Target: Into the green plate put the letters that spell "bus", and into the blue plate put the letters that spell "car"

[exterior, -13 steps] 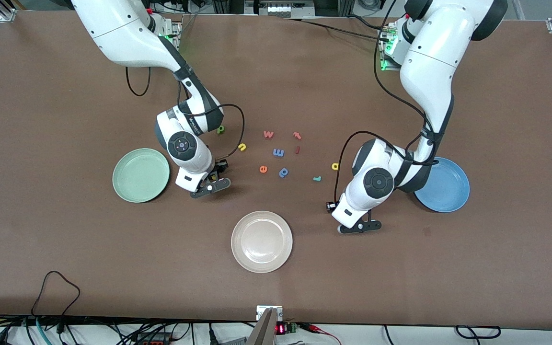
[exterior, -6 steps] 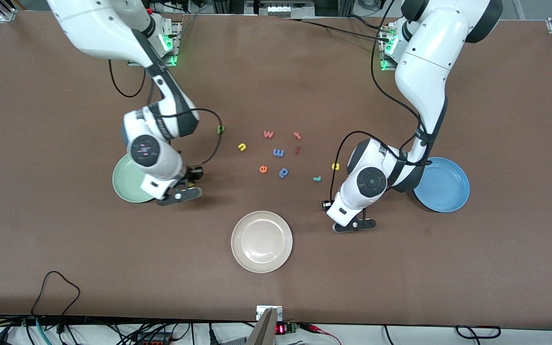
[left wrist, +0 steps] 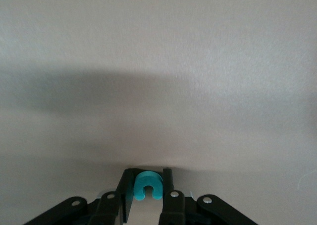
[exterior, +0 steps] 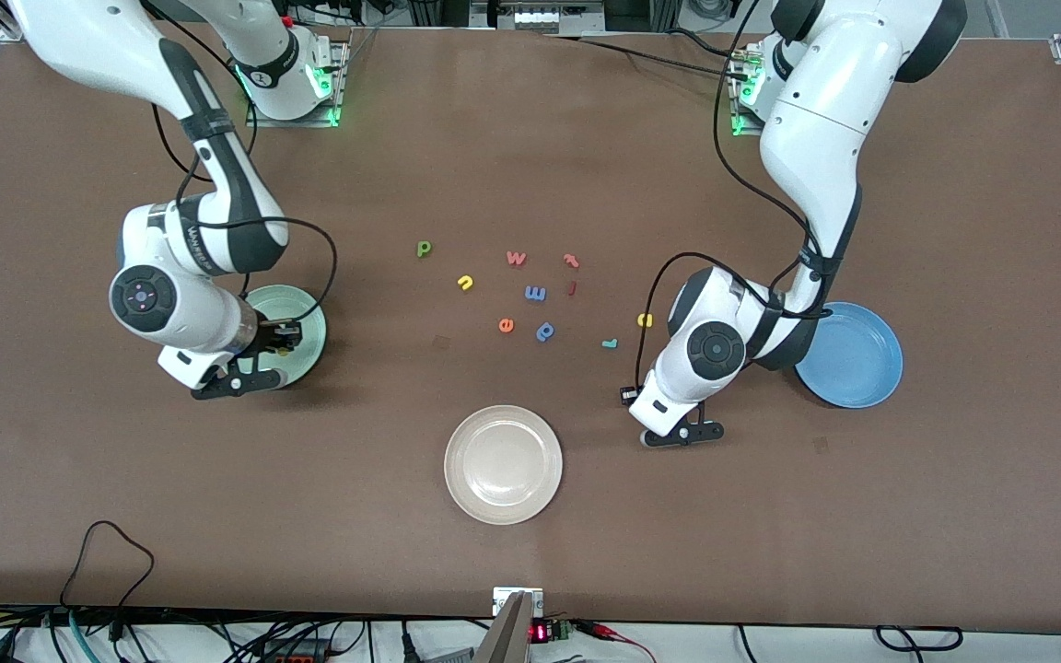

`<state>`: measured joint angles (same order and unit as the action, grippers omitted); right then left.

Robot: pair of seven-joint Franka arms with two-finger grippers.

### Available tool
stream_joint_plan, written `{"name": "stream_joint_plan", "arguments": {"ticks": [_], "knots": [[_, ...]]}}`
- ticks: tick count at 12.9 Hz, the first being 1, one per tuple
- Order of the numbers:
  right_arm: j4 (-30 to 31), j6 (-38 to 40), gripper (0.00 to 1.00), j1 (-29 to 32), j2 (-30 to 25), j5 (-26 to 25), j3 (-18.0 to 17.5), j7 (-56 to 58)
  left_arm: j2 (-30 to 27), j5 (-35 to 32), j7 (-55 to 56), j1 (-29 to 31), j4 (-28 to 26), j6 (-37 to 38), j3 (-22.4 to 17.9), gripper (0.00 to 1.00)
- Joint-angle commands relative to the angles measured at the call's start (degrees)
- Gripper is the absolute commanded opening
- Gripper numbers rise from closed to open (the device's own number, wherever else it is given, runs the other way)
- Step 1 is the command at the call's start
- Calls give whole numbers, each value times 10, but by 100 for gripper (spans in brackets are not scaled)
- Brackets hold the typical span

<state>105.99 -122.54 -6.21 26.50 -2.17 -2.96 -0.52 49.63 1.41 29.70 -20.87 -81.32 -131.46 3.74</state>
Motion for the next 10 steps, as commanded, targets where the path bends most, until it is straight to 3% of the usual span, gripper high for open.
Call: {"name": "stream_joint_plan", "arguments": {"ticks": [1,3,4,6,7,10], "knots": [[25,-7,8,22,16,-3,-10,9,-42,-14,-73,45,7,63,-8,5],[29,-7,27,32,26,-4,-10,9,-83,-17,-188,113,6,179,-5,5],[29,-7,45,32,27,-4,-10,9,-98,-17,-217,139,-1,214,-2,5],[28,-2,91,32,22,-4,-10,9,-133,-18,-257,179,-42,256,-2,5],[27,0,100,31,17,-4,-10,10,-151,-18,-294,197,-69,258,-4,5],[30,19,100,20,-13,1,-19,-9,-167,-18,-408,280,-137,228,-2,5]]}}
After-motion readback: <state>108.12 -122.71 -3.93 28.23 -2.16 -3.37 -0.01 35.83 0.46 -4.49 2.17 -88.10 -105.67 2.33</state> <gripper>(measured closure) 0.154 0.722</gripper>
